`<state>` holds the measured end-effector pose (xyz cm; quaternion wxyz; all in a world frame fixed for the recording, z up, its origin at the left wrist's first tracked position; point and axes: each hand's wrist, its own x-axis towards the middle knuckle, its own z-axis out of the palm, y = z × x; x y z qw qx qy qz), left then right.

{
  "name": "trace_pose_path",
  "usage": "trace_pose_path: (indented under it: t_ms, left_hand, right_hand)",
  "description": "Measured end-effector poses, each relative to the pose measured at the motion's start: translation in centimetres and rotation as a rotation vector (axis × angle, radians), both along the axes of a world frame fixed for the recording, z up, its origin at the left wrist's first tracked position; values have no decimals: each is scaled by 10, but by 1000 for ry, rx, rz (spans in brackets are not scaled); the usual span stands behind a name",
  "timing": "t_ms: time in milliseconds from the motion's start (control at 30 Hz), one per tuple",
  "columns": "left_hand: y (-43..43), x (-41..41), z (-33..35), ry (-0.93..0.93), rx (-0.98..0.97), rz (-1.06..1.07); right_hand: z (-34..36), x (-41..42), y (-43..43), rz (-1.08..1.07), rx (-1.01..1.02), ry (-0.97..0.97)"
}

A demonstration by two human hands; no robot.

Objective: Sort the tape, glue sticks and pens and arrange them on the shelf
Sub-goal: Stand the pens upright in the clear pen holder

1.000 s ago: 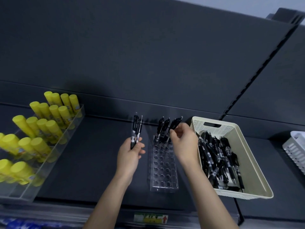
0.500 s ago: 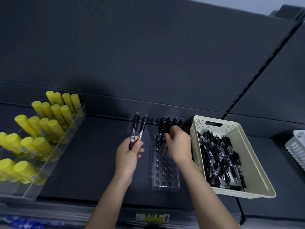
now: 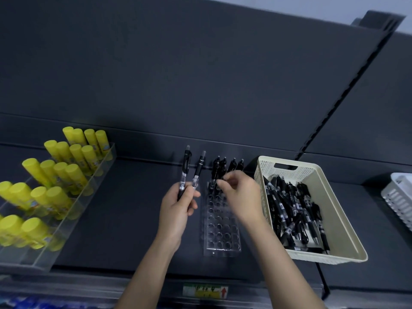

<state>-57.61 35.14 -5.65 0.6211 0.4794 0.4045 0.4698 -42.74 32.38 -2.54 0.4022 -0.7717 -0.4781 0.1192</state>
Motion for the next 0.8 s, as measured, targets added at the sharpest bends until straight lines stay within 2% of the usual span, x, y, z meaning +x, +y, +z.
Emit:
trace_pose_path:
  t_ms: [133,233,300,333,400,500,800]
  left_hand:
    - [-6,14,3,47,76,-123]
    - [-8,18,1,121,111,-146]
    - [-4,15,-4,233,125,-58]
    - [-2,13,-6,262,110,-8]
    - [2,10,-11,297,68,41]
    - [2,11,-15,308,23,50]
    - [6,6,-13,130,-83,52]
  right_hand:
    - [16,-16,-6,152,72,311]
    - [18,-13,-10,96,131,503]
    - [17,-4,-13,-9,204,600]
    - [17,2,-14,-78,232,568]
    - [16,15,-13,-196,250,369]
    - [17,25,-9,-238,230,112]
    - [-13,24,6,-73,-22,-121]
